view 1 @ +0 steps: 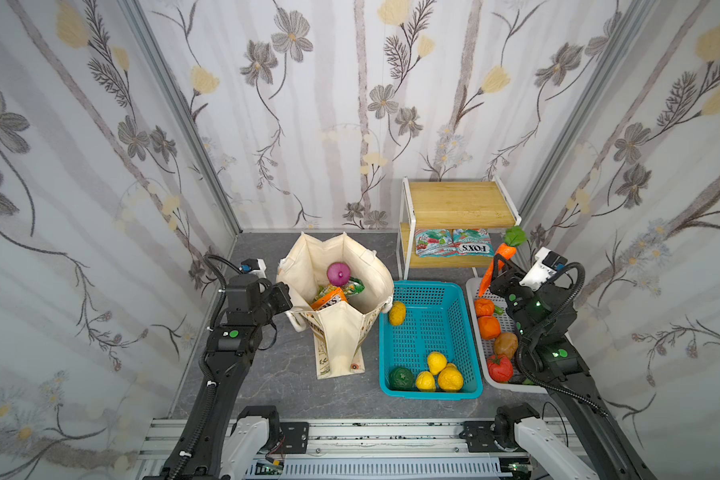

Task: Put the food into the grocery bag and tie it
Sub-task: 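Carry the carrot over the tote and lower it inside with the right gripper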

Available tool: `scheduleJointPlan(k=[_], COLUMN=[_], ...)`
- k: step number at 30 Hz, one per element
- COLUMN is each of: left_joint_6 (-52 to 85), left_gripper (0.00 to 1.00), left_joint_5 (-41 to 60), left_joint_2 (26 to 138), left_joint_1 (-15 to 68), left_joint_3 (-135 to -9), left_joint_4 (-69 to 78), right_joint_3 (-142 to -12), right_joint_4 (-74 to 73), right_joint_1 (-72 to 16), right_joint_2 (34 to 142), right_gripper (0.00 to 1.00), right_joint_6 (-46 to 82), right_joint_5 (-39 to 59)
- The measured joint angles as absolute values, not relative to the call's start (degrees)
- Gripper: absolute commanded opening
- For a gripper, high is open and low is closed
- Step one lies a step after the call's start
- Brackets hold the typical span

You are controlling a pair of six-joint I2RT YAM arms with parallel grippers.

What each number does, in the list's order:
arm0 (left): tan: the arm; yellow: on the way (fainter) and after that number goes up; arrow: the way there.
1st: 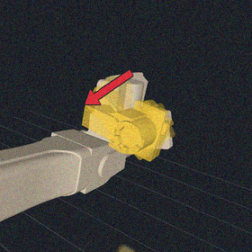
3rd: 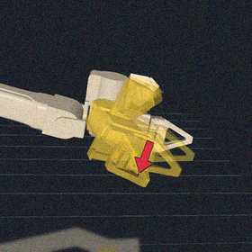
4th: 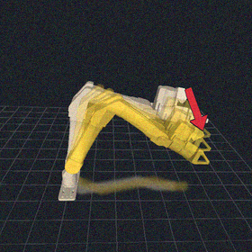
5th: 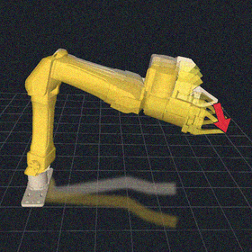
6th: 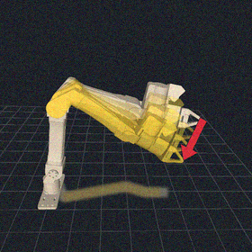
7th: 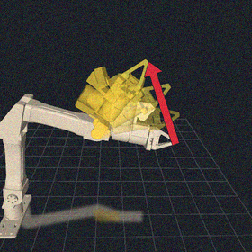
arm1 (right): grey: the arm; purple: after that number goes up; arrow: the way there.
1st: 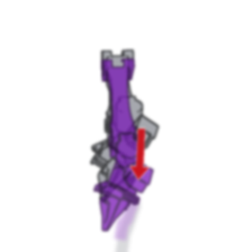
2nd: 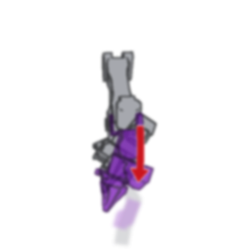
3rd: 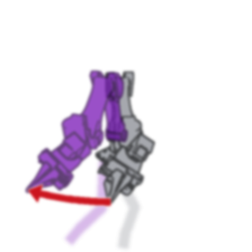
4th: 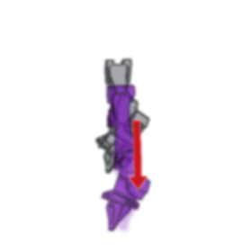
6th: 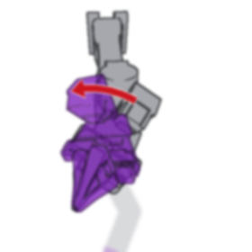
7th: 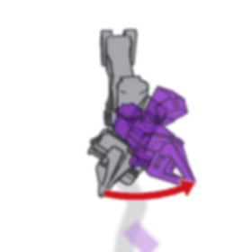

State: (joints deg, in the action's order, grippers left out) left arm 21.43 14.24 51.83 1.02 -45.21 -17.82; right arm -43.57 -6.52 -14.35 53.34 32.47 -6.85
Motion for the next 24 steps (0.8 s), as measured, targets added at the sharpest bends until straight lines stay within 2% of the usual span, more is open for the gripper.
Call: scheduleJointPlan(k=[7, 17, 24], left_joint_6=[21.41, 21.52, 21.63], left_gripper=[0.0, 0.0, 0.0], left_joint_5=[15.07, 16.25, 16.75], left_joint_2=[51.2, 51.53, 51.64], left_joint_1=[1.02, 1.04, 1.06], left_joint_3=[-45.69, -46.74, -47.27], left_joint_4=[-18.31, -18.72, -19.11], right_joint_3=[-50.83, -64.36, -75.02], right_joint_4=[-10.85, -13.89, -12.49], right_joint_1=[-29.74, -49.06, -54.63], right_joint_2=[60.2, 80.23, 95.33], right_gripper=[0.27, 0.28, 0.28], right_joint_6=[31.44, 26.59, 24.38], right_joint_5=[-10.57, -11.92, -10.5])
